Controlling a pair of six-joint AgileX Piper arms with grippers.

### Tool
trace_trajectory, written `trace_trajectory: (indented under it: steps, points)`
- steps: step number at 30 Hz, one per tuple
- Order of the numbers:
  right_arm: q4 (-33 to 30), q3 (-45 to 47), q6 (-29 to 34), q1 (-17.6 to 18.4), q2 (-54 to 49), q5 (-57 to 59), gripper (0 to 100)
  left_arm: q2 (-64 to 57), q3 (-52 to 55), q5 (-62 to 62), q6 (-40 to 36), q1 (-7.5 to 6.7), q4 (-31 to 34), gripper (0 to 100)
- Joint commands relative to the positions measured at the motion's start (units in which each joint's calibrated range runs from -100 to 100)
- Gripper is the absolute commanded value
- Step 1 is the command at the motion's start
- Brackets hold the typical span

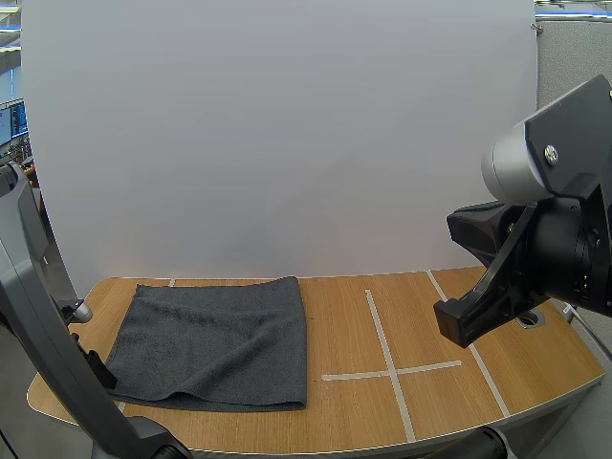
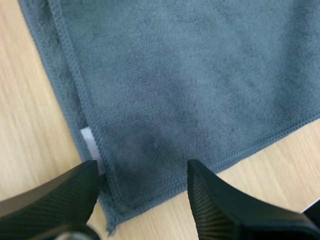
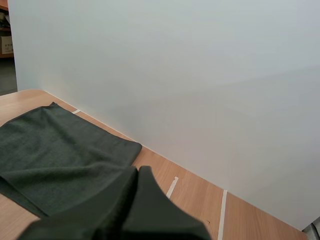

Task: Fold the towel

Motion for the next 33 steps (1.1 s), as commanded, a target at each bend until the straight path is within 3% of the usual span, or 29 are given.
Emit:
trace_trajectory:
  steps: [1, 16, 24, 33]
  points:
    - [0.2, 0.1, -0.3, -0.2, -0.4, 0.0, 0, 0.1, 0.5, 1.1, 0.0, -0.67, -1.9, 83]
    - [0.2, 0.1, -0.3, -0.2, -0.4, 0.0, 0, 0.1, 0.8, 1.1, -0.6, -0.67, -0.4, 56]
    - [0.2, 0.1, -0.3, -0.2, -0.4, 0.0, 0, -0.1, 0.8, 1.1, -1.9, -0.59, 2.8, 0]
    - [0.2, 0.1, -0.3, -0.2, -0.4, 0.0, 0, -0.1, 0.5, 1.1, -1.7, 1.28, 4.2, 0]
